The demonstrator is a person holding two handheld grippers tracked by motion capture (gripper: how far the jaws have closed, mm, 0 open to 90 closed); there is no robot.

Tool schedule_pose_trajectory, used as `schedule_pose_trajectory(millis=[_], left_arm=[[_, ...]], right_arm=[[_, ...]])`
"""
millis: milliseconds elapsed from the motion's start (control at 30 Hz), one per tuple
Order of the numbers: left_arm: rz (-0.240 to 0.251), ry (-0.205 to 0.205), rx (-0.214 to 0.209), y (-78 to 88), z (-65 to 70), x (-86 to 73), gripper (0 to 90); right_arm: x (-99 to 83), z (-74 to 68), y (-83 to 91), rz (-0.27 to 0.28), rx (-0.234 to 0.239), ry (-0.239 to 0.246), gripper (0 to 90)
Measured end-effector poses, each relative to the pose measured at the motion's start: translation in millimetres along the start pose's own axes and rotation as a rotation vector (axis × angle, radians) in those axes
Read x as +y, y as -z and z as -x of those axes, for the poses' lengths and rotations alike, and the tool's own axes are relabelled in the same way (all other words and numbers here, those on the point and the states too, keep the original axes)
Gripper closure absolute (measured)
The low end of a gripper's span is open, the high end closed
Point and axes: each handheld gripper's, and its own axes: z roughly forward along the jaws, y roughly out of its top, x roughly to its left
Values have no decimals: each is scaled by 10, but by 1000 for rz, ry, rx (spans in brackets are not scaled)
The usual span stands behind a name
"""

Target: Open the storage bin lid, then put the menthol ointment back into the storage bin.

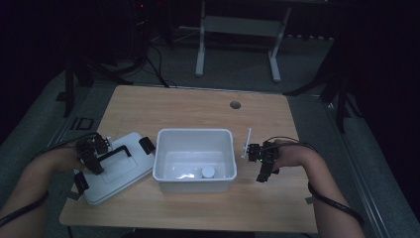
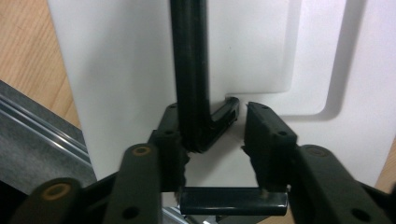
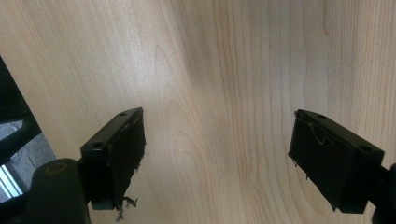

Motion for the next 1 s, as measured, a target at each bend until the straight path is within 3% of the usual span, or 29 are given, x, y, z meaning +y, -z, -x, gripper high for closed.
schedule_pose_trajectory(millis=[200, 600, 767, 1000], left_arm=[[-10, -2, -13, -7, 4, 31, 700], [-24, 8, 3, -5, 44, 66, 721], [-11, 17, -36, -8, 43, 53, 823], [-14, 48, -58, -13, 16, 54, 833]], right_arm=[[-33, 4, -43, 1, 9, -9, 178], [-85, 4, -170, -12, 27, -26, 178], [-119, 16, -184, -6, 31, -39, 178], [-150, 16, -224, -3, 37, -47, 178]])
